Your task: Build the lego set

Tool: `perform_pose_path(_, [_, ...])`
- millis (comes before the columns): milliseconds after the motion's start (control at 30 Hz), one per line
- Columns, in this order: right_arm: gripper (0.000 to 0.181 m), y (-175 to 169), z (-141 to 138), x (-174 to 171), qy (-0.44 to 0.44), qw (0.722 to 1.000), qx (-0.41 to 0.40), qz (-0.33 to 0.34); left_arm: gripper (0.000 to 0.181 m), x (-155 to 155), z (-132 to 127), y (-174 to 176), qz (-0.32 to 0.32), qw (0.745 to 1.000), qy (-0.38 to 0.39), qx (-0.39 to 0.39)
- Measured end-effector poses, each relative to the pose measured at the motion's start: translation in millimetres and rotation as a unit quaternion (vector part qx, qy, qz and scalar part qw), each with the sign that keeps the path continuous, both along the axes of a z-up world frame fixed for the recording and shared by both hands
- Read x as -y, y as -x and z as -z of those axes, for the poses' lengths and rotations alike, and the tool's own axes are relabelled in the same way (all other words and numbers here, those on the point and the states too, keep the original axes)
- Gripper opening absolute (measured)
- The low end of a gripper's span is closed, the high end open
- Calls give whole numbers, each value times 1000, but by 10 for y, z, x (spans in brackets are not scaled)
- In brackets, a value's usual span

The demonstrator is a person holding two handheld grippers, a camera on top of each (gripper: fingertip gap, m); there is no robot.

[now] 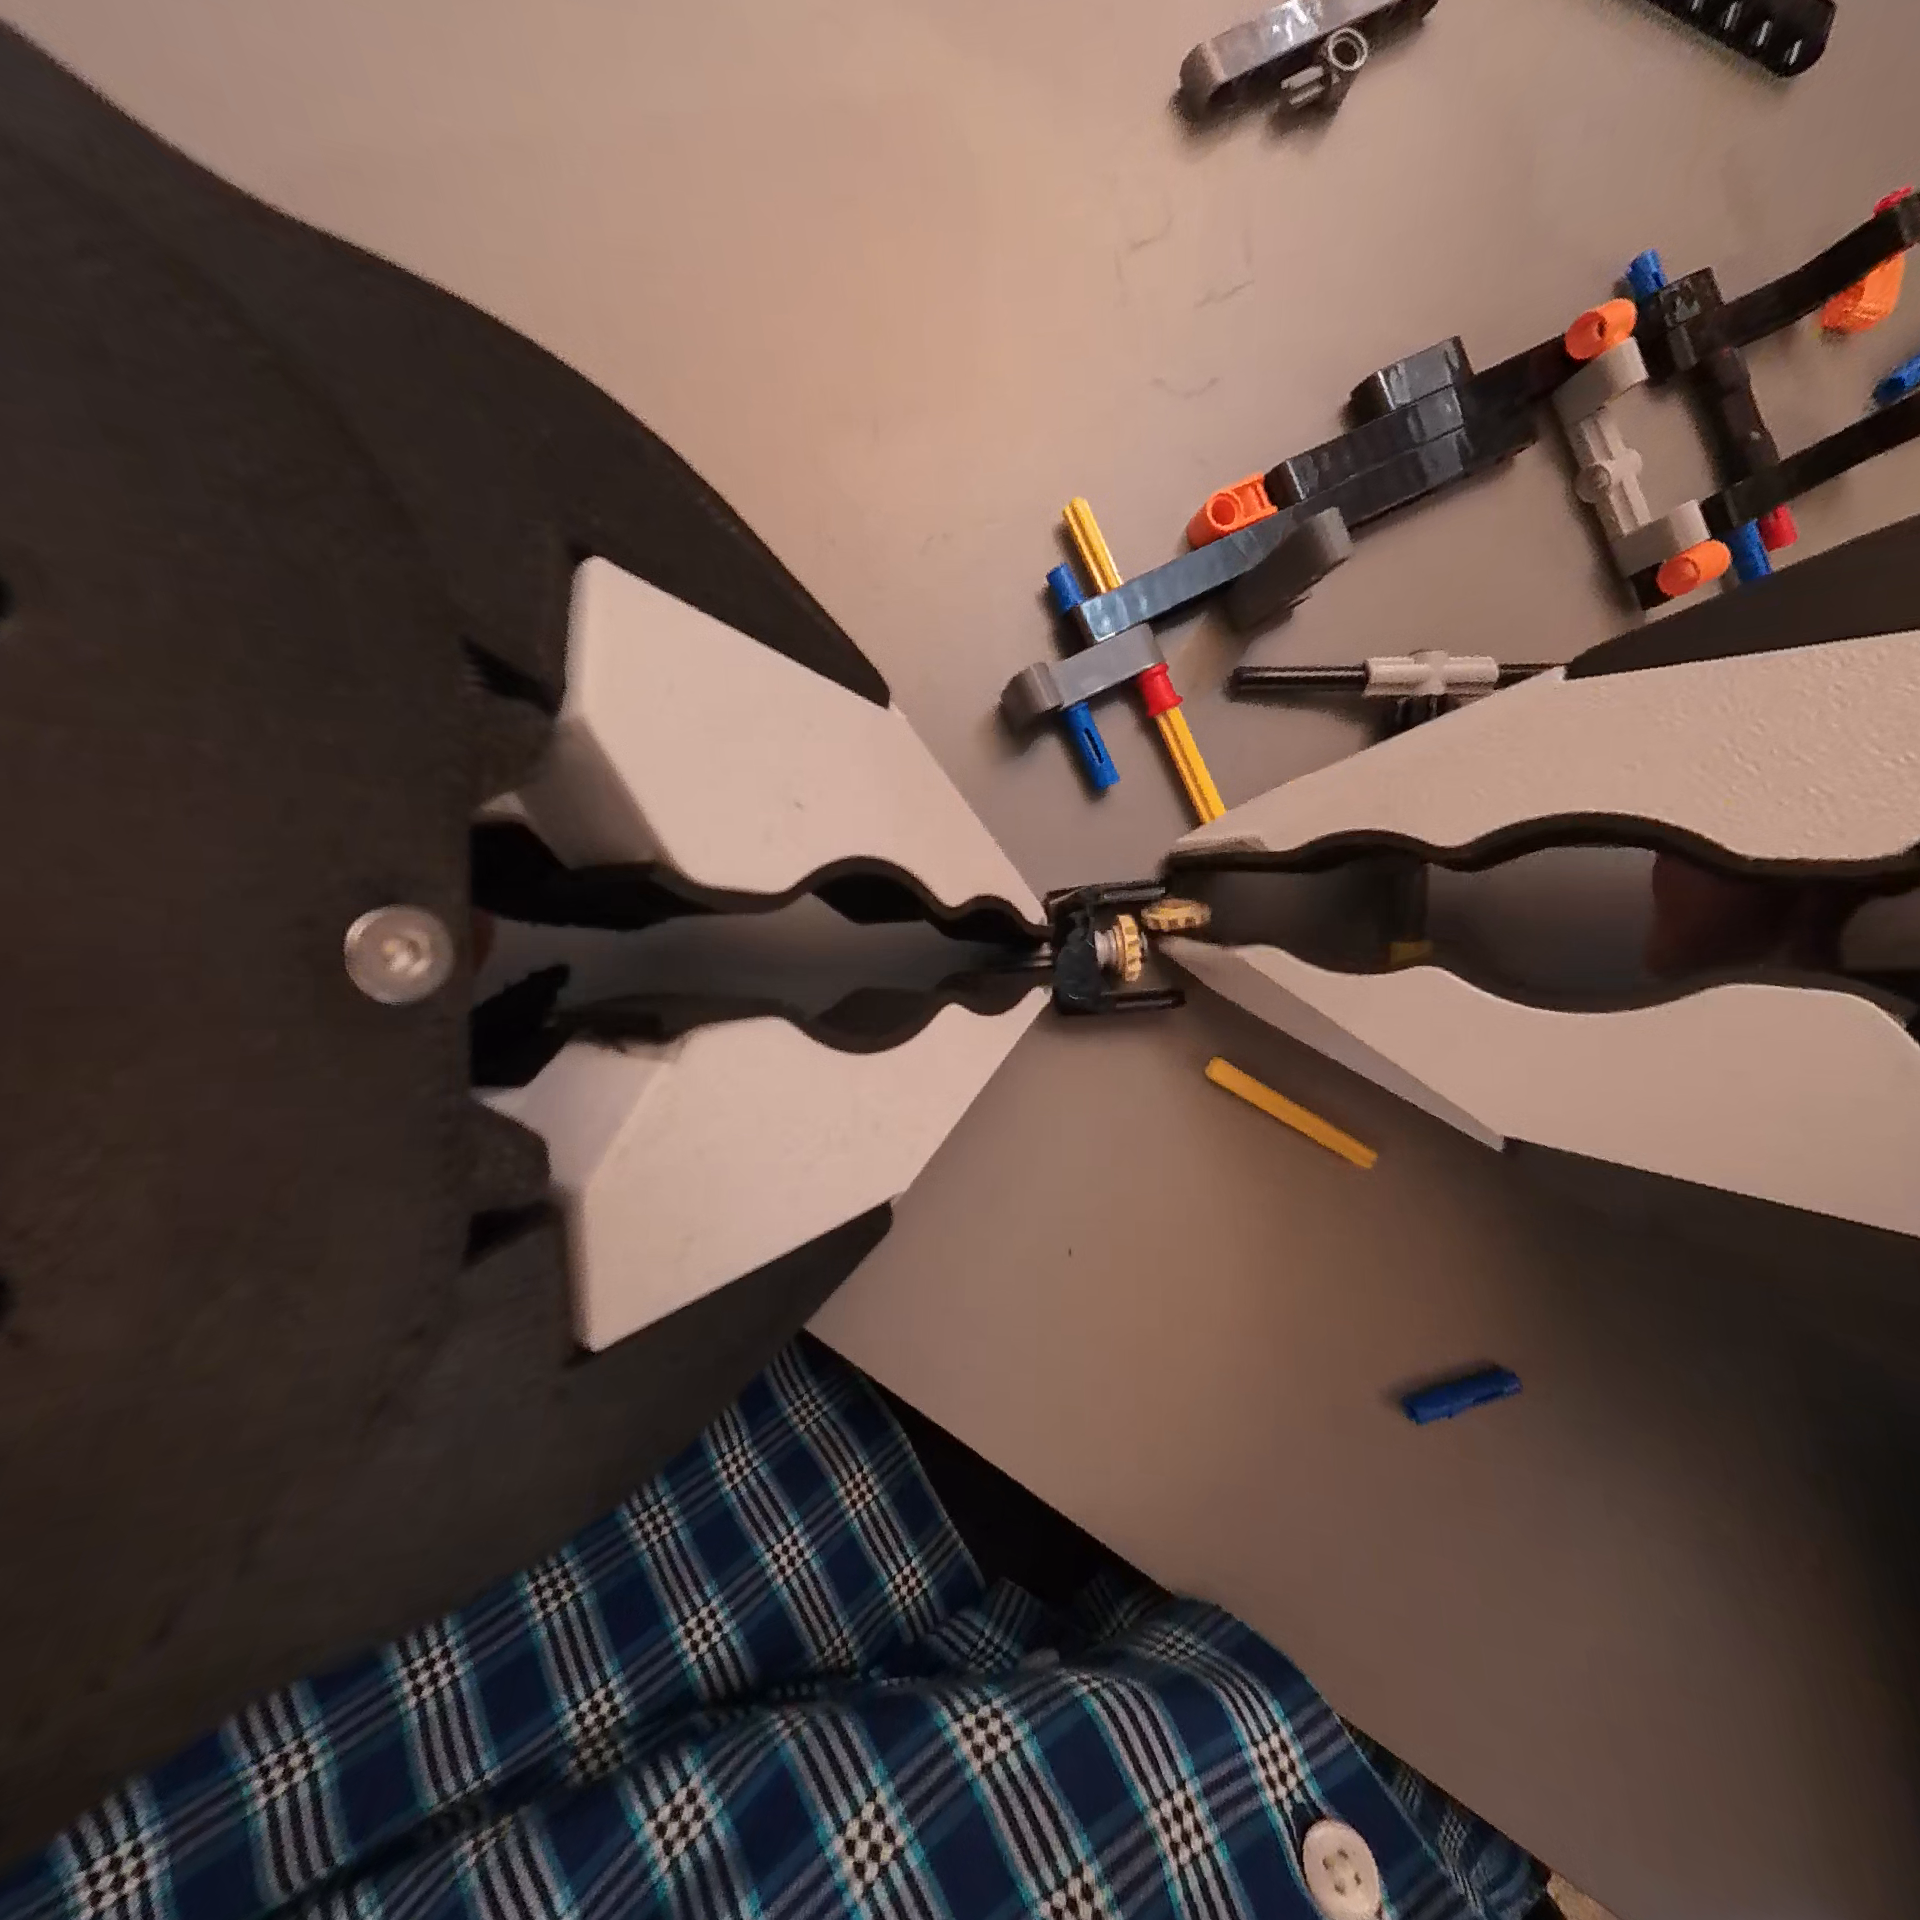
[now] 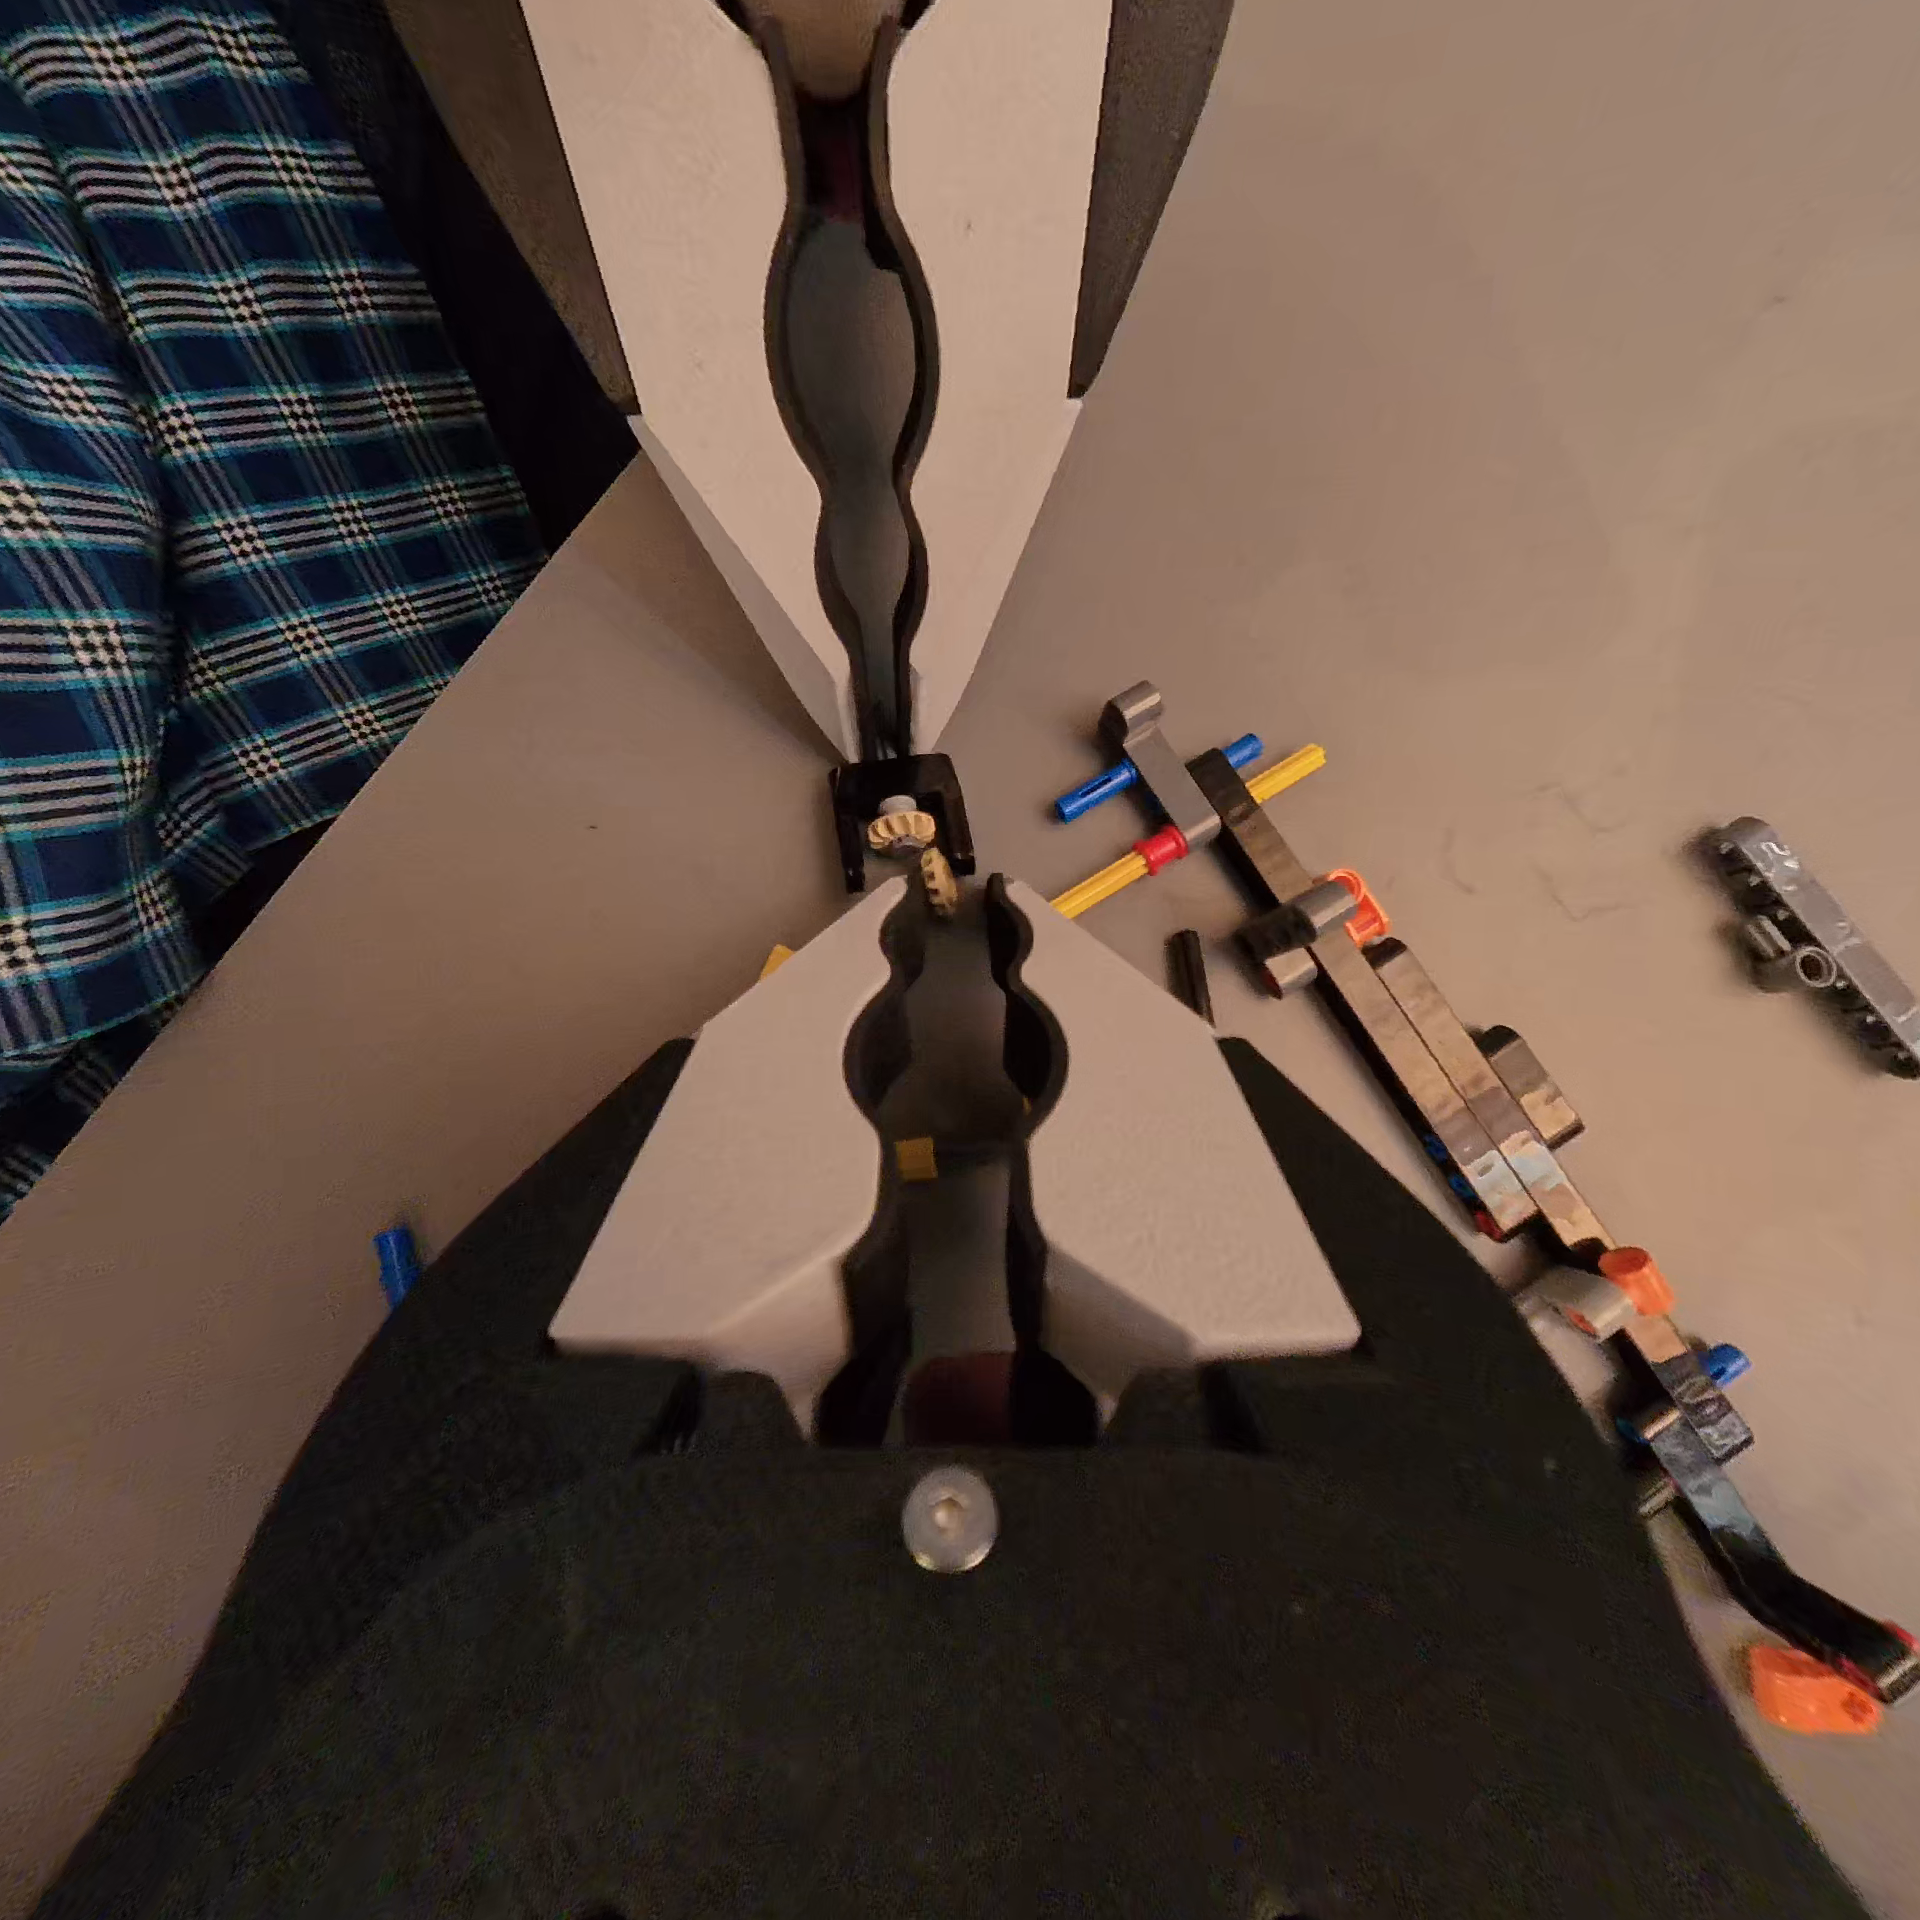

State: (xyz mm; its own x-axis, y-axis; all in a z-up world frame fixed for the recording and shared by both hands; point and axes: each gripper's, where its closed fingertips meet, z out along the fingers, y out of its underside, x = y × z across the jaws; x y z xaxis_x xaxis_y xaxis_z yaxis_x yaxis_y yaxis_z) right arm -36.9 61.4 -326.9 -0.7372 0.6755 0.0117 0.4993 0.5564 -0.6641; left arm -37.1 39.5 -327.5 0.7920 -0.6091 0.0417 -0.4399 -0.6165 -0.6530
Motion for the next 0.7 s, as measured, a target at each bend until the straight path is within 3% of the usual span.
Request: perform_pose_path(700, [7, -23, -22, 39, 40, 999, 31, 1, 2, 17, 2, -10, 5, 1000, 1, -8])
